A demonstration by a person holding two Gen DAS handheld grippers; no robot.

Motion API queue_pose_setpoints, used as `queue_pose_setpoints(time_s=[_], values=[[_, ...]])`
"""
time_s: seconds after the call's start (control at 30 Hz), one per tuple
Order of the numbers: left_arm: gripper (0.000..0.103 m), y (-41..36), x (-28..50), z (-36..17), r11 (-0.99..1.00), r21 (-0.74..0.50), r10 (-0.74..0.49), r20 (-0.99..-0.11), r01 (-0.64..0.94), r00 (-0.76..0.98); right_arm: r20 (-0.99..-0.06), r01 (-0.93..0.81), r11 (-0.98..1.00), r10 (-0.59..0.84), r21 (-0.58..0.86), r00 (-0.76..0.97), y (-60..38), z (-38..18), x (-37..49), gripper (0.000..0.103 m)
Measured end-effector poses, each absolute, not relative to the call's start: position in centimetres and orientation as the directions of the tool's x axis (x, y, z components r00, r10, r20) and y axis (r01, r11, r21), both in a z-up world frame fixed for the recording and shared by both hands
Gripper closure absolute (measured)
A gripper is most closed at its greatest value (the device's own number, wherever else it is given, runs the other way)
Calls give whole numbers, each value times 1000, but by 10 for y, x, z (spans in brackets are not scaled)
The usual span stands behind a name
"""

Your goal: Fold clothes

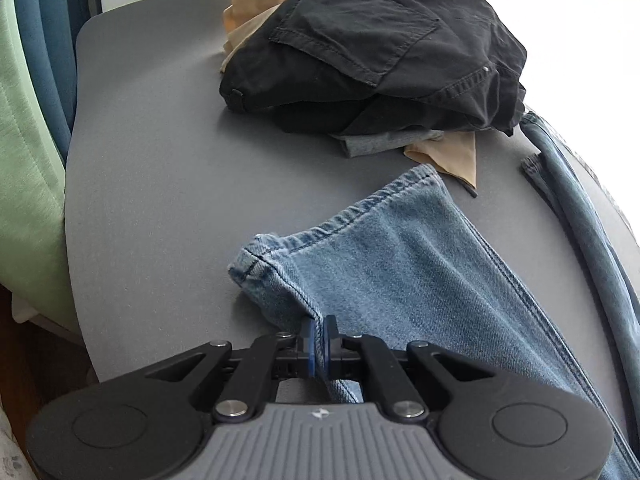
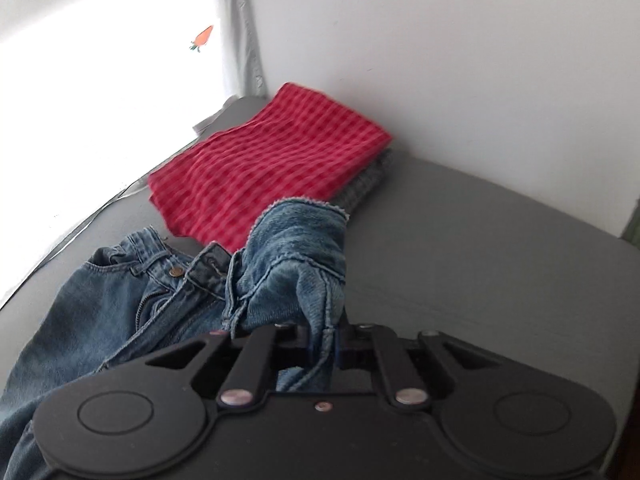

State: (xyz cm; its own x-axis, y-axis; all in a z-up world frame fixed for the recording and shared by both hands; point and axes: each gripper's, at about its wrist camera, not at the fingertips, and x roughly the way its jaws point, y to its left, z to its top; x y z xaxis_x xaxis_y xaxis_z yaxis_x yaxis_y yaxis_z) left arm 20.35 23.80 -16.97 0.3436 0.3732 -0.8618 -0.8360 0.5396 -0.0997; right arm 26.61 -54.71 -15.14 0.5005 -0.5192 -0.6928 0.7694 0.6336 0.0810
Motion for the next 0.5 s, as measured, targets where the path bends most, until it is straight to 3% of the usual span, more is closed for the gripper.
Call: queue_pose_setpoints(time_s=[0.13, 0.23, 0.3, 0.5], values=[[99, 228, 185, -167, 576, -75, 369, -865, -814, 340, -737, 812, 582, -529, 47, 422, -568, -153, 194, 92], [99, 226, 176, -171, 585, -59, 363, -872, -809, 327, -790, 814, 581, -511, -28, 338, -579, -176, 169, 69], [99, 228, 173, -169, 583, -74, 356, -872, -809, 336, -783, 805, 590, -529, -62, 327, -576, -181, 156, 47], [99, 222, 168, -119, 597, -169, 381, -801, -784, 462, -762, 788, 613, -535, -52, 365, -558, -172, 144, 45]])
